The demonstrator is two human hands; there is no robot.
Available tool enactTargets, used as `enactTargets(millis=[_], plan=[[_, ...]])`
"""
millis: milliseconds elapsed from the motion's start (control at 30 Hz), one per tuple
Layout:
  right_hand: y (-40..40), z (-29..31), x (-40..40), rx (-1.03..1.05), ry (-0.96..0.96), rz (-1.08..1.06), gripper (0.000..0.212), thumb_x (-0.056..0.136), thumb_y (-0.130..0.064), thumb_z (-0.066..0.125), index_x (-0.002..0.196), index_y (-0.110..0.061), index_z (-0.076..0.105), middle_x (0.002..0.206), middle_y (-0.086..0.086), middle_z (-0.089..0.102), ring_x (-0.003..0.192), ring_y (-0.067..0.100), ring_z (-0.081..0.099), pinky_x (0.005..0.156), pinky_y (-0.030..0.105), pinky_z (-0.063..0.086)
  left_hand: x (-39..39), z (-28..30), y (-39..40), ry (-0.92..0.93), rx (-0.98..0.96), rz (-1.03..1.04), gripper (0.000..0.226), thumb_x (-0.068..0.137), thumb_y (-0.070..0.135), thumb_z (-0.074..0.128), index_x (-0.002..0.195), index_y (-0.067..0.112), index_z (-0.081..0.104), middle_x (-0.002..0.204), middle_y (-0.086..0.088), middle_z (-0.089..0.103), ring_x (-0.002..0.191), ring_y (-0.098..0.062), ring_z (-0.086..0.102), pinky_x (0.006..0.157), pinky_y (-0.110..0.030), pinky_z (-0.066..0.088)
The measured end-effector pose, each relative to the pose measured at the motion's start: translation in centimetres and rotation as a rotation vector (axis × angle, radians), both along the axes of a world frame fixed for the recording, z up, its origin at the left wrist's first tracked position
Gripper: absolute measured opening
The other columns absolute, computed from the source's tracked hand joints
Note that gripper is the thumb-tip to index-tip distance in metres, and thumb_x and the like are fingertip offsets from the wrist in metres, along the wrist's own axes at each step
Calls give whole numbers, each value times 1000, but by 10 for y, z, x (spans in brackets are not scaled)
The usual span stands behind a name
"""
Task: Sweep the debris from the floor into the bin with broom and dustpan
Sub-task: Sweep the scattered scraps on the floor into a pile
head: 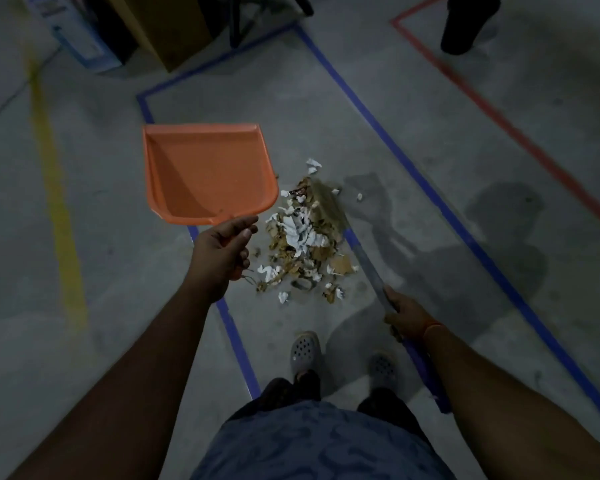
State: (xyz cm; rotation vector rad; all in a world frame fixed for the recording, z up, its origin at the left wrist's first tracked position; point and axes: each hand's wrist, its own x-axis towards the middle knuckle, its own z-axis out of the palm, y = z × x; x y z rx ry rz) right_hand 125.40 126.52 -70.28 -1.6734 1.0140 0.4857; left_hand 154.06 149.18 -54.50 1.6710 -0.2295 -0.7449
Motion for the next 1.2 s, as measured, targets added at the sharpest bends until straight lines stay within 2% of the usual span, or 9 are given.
enactTargets(millis=[267,400,533,700,800,933,1067,1133,1200], plan=[[-21,10,-23,-8,-28,181,80,92,-2,53,154,-32,12,88,15,65,58,25,62,53,35,51,-51,1,-3,12,-12,153,27,102,9,55,126,14,67,99,7,71,53,-10,48,50,-27,31],[-16,13,-28,31,-34,352,81,91,-5,55,155,-26,10,100,14,63,70,27,64,63,35,51,-81,5,-1,1,-3,260,26,102,10,55,123,17,68,95,8,72,52,-10,48,46,-22,31],[2,8,-31,15,-28,540,80,89,-7,59,154,-23,15,139,14,50,106,32,62,81,35,53,-111,6,9,4,-13,348,26,102,9,55,123,16,68,94,5,70,50,-8,48,41,-19,30],[35,-11,-29,23,82,709,69,88,-8,61,150,-16,32,137,15,53,109,32,62,89,42,55,-136,2,32,5,-17,408,27,102,7,54,125,13,67,99,0,68,52,-10,47,41,-20,34],[46,-19,-27,32,152,772,60,90,-8,60,146,-11,38,131,20,56,100,32,64,78,36,56,-143,4,45,-16,19,428,26,102,9,56,123,16,69,92,1,69,51,-12,48,42,-20,32],[44,-30,-30,0,207,735,50,90,-13,59,138,-6,46,125,19,60,93,28,61,72,29,47,-151,7,52,-17,36,449,25,101,10,56,115,22,73,87,-4,64,51,-13,47,44,-20,29],[26,-32,-30,-66,192,638,49,89,-13,59,135,-2,48,127,20,59,111,34,60,89,35,50,-160,7,47,-5,38,449,25,101,8,55,118,18,71,93,1,68,50,-11,46,43,-19,29],[16,-31,-28,-76,159,568,50,88,-9,57,136,-1,46,124,22,59,108,37,60,92,41,52,-162,4,42,-4,51,432,25,101,9,56,118,19,71,90,2,69,50,-11,46,44,-19,28],[3,-29,-27,-70,136,501,51,85,-7,60,134,-1,48,115,21,62,99,37,64,86,45,56,-163,2,35,-7,53,399,25,101,9,55,119,19,71,93,-1,68,49,-11,47,43,-20,29]])
